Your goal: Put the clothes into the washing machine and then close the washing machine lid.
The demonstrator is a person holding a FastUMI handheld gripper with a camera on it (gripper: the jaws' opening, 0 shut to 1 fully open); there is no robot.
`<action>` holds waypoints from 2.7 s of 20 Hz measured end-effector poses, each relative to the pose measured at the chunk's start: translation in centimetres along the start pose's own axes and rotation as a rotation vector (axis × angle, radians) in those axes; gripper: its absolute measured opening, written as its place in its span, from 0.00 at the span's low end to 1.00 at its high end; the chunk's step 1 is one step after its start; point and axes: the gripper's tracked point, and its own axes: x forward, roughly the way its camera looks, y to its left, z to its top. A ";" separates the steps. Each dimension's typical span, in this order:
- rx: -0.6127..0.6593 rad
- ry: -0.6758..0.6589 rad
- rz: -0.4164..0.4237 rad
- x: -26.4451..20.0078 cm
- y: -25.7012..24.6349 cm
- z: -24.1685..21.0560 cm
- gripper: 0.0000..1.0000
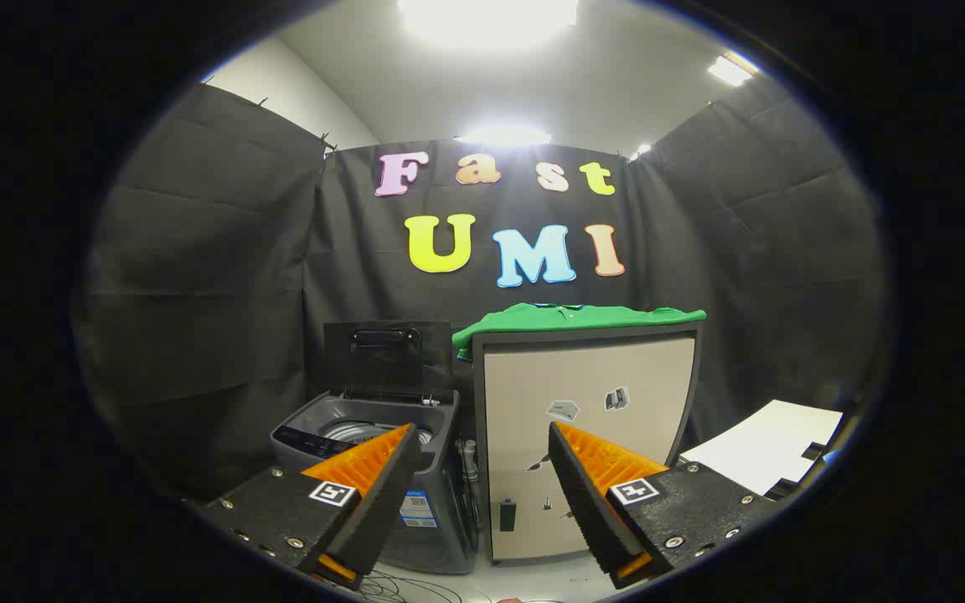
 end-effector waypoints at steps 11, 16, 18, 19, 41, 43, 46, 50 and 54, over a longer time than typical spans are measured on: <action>0.011 -0.009 -0.012 -0.1 -0.2 0.5 0.95; 0.014 0.000 -0.015 -0.2 -0.3 0.4 0.95; 0.012 0.000 -0.016 -0.3 -0.3 0.5 0.94; 0.012 0.001 -0.016 -0.3 -0.3 0.5 0.94; 0.023 -0.021 -0.001 5.3 -3.9 9.8 0.95; 0.030 -0.035 -0.008 6.5 -4.8 11.3 0.94; 0.018 -0.020 -0.015 8.7 -6.1 12.5 0.94; 0.035 -0.004 -0.026 11.5 -8.2 14.1 0.94; 0.034 0.042 -0.030 14.7 -10.2 14.8 0.94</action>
